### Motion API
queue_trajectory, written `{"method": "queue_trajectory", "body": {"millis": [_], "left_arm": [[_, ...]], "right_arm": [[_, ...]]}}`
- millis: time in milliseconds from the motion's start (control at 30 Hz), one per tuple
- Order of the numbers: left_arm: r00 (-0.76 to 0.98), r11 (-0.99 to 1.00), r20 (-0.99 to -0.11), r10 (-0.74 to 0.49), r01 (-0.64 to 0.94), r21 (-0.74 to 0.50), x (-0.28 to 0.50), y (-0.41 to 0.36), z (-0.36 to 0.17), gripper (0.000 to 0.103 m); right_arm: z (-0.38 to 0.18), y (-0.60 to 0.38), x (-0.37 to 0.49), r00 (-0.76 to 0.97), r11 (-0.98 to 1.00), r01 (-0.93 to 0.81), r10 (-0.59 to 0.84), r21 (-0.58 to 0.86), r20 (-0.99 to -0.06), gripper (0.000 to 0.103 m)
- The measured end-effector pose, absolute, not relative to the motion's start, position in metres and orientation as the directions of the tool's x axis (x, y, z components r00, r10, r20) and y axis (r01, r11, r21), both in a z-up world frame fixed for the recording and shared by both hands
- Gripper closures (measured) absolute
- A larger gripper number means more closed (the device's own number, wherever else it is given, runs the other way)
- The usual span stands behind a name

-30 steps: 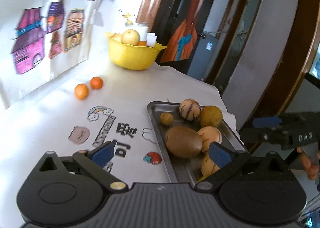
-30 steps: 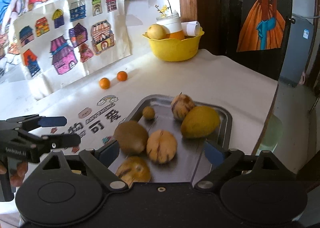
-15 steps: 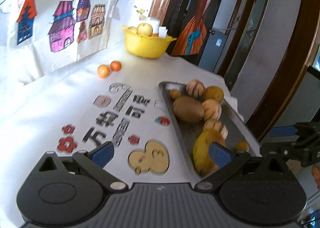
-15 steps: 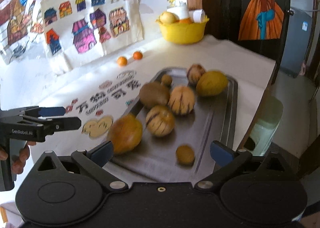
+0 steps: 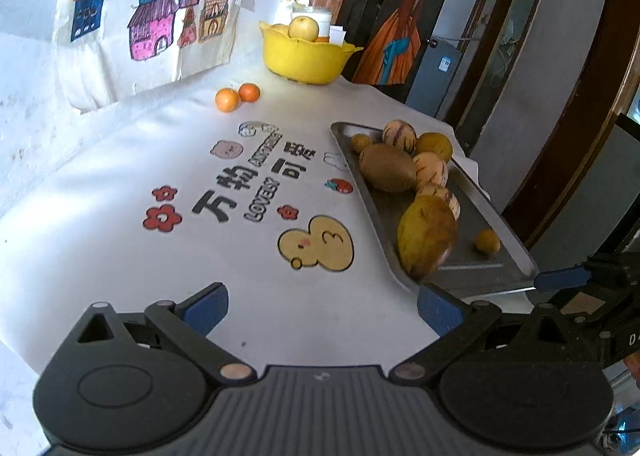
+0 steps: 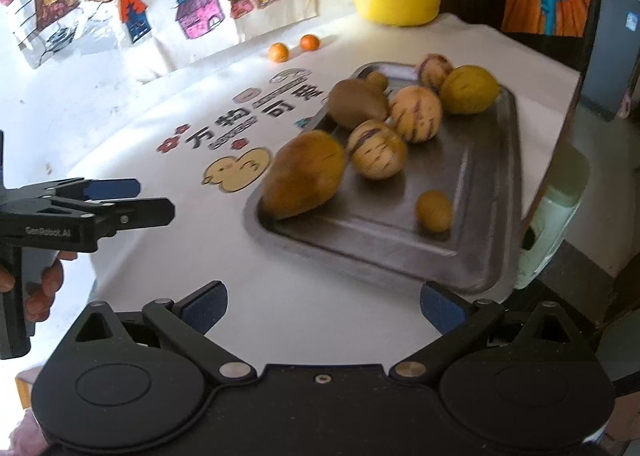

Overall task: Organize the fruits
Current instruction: 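Move the right tool to a small orange while the left tool approaches the other orange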

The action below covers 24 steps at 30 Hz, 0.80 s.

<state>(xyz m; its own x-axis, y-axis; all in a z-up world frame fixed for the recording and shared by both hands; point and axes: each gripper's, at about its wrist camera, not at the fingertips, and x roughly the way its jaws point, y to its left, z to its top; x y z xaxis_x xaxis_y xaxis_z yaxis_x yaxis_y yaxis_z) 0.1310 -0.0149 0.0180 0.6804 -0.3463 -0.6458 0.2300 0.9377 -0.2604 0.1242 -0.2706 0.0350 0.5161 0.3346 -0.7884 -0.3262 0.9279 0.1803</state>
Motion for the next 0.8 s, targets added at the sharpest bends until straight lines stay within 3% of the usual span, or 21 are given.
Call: {"method": "queue_trajectory", "body": {"millis": [300,567,800], "left_arm": [[0.698,0.951,-0.648,-0.304,0.18,-0.252,0.133,0.008,0.024,0.0],[0.745,0.975,-0.638,-0.193,0.073,-0.21,0.153,0.037,0.035,0.0],[0.766,0.988,-0.63,-0.127,0.045,-0.145,0.177,0.041,0.045,0.0]], "right_arm": [[0.046,-0.246,0.126,0.488,0.893,-0.408,0.388,0.188,-0.782,0.001],[0.085,-0.229,0.152,0.499,0.843,-0.51,0.452,0.171,-0.739,0.001],[0.121,-0.23,0.209,0.535,0.857,-0.481,0.456,0.188,-0.711,0.001]]}}
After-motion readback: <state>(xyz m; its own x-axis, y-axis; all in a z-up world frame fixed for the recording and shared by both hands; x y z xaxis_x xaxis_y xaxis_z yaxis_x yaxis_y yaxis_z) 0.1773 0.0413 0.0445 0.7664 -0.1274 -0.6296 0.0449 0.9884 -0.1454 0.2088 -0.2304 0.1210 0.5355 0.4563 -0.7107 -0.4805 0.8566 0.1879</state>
